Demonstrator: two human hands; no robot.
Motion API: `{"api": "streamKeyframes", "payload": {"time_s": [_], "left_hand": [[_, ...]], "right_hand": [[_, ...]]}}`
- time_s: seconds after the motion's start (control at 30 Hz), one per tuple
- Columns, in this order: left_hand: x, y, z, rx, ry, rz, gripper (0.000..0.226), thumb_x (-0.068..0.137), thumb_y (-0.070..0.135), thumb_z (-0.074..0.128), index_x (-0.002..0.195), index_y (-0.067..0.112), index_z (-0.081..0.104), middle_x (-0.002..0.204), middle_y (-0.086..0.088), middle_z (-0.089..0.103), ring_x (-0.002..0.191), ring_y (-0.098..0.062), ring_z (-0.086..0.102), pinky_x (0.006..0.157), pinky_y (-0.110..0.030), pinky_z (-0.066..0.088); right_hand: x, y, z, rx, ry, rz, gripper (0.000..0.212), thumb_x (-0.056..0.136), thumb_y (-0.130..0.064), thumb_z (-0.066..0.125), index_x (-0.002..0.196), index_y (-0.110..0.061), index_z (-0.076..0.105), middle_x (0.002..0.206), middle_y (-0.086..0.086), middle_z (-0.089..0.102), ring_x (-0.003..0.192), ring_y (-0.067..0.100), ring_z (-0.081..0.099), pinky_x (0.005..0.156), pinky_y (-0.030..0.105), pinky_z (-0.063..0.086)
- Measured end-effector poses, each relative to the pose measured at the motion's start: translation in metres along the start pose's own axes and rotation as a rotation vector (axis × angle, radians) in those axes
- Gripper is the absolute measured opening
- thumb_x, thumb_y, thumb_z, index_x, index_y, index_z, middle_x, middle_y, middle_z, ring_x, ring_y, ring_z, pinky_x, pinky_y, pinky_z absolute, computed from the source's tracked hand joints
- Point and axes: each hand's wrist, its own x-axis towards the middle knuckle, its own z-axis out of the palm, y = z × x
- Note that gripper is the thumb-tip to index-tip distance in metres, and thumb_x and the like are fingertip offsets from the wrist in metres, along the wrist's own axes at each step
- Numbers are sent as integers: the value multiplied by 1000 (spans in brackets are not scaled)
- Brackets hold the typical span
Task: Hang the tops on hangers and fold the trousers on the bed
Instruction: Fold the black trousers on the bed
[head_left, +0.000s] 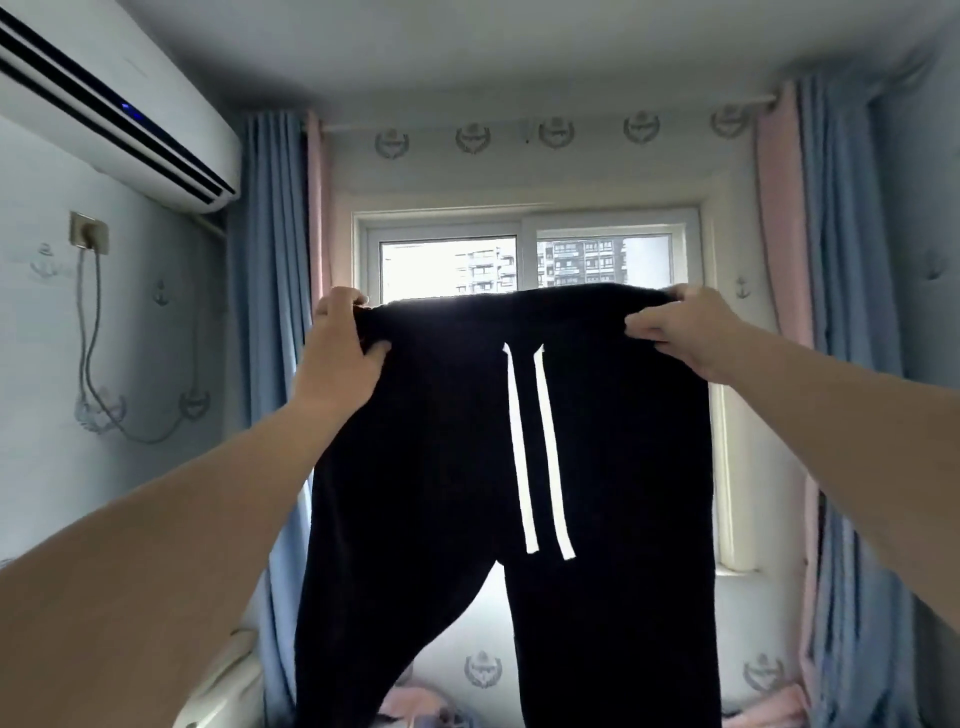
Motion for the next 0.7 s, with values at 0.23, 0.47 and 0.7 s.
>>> {"api": "streamKeyframes", "payload": {"time_s": [0.23, 0.47, 0.7], "left_hand": [[24, 1, -8, -27, 170, -155, 32, 97, 46, 56, 102, 15, 61, 96, -4, 64, 97, -30, 62, 86, -49, 53], [26, 4, -9, -138, 59, -271, 25, 103, 33, 53, 114, 10, 53, 95, -3, 55, 89, -24, 58, 66, -30, 41], [20, 12, -16, -508, -261, -902, 23, 100, 25, 58, 110, 4, 63, 96, -10, 68, 89, -26, 65, 99, -43, 52]], "right_hand": [[9, -3, -1, -371, 121, -156, 36, 92, -18, 70, 124, -5, 60, 76, 7, 75, 73, 20, 76, 76, 39, 59], [7, -9, 4, -684, 175, -234, 35, 102, -38, 51, 123, -11, 57, 111, 7, 61, 96, 26, 55, 83, 37, 45], [-1, -6, 17, -521, 129, 14, 45, 100, -35, 59, 129, -1, 56, 116, 17, 62, 109, 36, 60, 88, 38, 48]]}}
